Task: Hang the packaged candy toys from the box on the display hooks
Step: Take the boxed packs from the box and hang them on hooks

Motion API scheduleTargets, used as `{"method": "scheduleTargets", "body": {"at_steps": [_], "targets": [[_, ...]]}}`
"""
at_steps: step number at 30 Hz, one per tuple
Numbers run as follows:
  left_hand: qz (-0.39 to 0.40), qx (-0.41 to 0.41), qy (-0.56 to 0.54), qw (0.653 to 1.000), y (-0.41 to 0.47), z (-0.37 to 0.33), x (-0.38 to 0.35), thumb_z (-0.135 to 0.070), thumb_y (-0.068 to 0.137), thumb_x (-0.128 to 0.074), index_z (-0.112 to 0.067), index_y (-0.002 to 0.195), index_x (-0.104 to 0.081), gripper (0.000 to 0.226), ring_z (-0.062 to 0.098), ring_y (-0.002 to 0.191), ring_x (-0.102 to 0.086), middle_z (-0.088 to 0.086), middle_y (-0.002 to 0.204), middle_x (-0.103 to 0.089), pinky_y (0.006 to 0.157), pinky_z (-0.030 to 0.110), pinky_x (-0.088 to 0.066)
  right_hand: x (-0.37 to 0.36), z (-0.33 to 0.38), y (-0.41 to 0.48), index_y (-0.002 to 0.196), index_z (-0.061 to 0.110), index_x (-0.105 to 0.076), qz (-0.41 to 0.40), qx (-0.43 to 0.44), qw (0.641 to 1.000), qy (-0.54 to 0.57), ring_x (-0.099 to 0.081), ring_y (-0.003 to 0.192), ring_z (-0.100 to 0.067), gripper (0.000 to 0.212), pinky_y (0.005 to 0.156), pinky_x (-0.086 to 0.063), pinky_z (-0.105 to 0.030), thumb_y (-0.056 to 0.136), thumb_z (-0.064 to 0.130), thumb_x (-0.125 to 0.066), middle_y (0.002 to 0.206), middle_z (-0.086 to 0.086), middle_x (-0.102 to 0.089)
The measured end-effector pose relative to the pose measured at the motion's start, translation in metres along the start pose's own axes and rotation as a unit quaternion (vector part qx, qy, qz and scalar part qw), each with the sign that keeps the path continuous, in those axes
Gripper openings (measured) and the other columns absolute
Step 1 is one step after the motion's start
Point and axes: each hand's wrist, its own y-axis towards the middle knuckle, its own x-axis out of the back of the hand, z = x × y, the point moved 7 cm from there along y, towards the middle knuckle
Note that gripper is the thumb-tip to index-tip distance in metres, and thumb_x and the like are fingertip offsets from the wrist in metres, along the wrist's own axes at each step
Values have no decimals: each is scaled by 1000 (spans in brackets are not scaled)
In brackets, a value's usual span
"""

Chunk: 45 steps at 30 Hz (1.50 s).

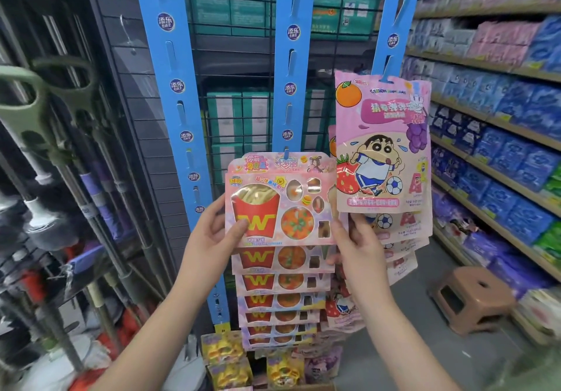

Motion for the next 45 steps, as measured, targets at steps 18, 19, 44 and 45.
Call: {"method": "scheduleTargets", "body": {"at_steps": [18,19,44,45], "targets": [[-77,-59,241,966,-13,7,3,-43,90,-72,-35,144,-53,58,10,116,-59,-12,118,-64,97,47,-58,11,-22,-10,137,45,-54,-17,42,987,-153,-57,118,1,37,92,-49,-21,101,38,-58,132,17,-58],[-76,-60,241,966,-15,8,2,-42,90,-73,-35,143,-54,57,10,117,-58,-11,120,-64,95,45,-58,12,-25,-12,137,45,-53,-13,38,987,-155,-58,117,2,38,94,-50,-24,101,36,-59,132,18,-58],[269,163,639,702,-182,240,-78,-47,97,-59,-23,154,-33,66,30,146,-33,7,159,-32,115,41,-35,69,-234,-141,154,29,-36,356,-54,731,-580,-35,144,-19,63,121,-26,-38,97,37,-62,153,3,-39],[278,171,641,694,-186,245,-78,-46,97,-59,-22,153,-35,65,31,146,-34,9,159,-33,114,42,-35,71,-240,-144,154,29,-36,355,-63,729,-582,-35,144,-19,63,121,-27,-38,97,36,-62,153,3,-39]]}}
